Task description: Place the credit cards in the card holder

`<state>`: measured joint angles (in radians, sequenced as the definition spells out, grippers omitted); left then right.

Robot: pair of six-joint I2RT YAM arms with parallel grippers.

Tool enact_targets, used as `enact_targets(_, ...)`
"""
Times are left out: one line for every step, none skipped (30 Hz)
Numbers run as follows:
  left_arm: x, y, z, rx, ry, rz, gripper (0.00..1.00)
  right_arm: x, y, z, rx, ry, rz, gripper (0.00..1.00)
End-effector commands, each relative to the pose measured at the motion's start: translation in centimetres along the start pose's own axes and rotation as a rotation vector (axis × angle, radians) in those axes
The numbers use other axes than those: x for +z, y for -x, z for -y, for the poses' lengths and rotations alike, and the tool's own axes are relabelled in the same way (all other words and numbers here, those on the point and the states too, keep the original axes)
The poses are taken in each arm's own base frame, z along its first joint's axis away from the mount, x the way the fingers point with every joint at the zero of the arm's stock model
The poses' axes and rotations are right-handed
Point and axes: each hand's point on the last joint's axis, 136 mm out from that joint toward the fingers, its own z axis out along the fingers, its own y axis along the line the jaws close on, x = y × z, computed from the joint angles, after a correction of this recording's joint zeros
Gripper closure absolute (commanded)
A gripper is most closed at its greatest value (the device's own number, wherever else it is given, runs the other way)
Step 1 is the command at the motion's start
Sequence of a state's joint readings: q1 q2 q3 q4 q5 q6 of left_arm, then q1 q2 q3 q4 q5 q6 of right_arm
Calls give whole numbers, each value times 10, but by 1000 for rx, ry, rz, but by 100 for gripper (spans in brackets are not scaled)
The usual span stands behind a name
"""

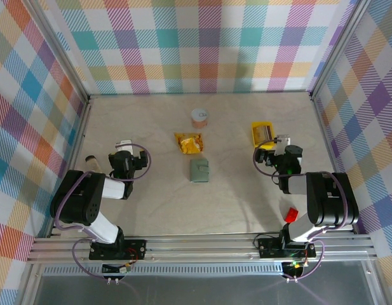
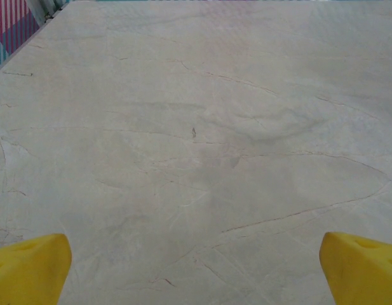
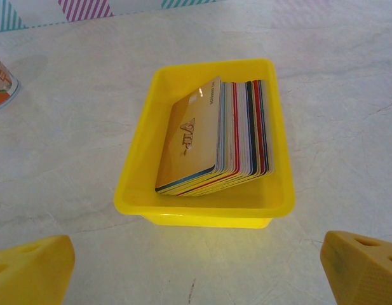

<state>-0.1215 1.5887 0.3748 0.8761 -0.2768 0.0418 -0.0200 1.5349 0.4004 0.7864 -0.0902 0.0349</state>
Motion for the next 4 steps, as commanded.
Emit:
enact_targets(1,17,2,-31,-13,58,0,3,15,-3,-36,15,45,1)
enact_targets(1,16,2,-31,-13,58,0,2,15,-3,-36,15,47,1)
enact_targets(1,17,2,-31,-13,58,0,2,15,-3,-36,15,49,1)
enact_targets(1,17,1,-31,-12,58,0,2,15,-3,-36,15,49,1)
